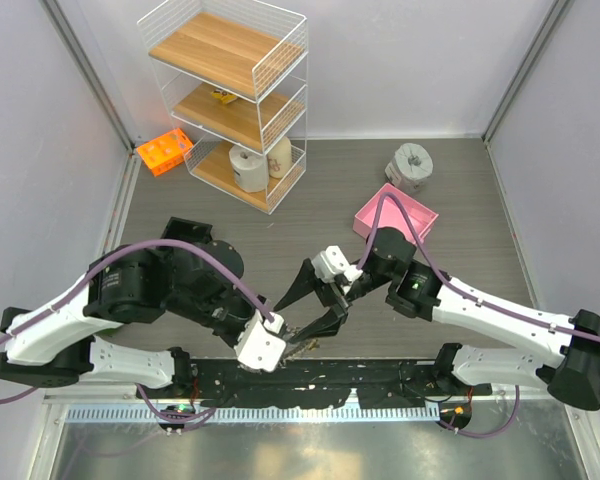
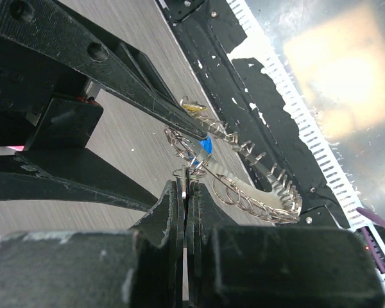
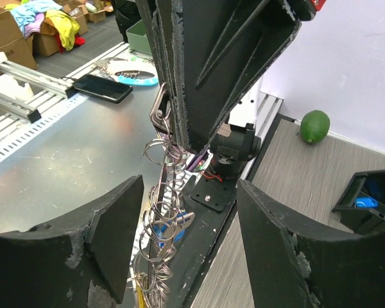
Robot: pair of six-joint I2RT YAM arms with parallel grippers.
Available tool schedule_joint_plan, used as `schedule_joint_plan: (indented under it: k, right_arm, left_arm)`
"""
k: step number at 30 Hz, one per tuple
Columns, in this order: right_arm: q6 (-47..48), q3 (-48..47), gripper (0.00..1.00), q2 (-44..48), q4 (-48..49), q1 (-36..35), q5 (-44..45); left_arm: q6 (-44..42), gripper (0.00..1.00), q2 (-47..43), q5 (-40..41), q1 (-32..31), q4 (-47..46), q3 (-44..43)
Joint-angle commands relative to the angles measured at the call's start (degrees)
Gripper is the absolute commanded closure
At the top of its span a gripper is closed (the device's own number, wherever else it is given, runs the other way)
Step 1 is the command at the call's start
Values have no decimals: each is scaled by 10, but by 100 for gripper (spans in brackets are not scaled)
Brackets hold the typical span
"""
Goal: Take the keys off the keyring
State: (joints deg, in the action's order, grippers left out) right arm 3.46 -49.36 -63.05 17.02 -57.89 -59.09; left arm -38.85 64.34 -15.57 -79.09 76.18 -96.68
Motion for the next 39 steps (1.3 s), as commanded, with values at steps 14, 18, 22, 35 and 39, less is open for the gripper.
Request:
schedule_joint_plan:
  k: [14, 18, 22, 35, 39]
  right_arm:
    - [-129, -8, 40, -37, 202, -29, -59]
    - [-137, -3, 42, -34, 205, -32, -59]
    - [-145, 0, 46, -34, 203, -39, -62]
    - [-141, 17, 69, -20, 190, -47, -55]
    - [-130, 24, 73, -10, 168, -47, -45]
  left_arm:
    - [-32, 100, 3, -8, -6, -32, -25]
    - [-36, 100, 1, -3, -6, -31, -25]
    - [-39, 100, -2, -2, -7, -31, -26]
    - [-38, 100, -20, 12, -8, -37, -6]
    - [-35, 100, -27, 24, -7, -41, 6]
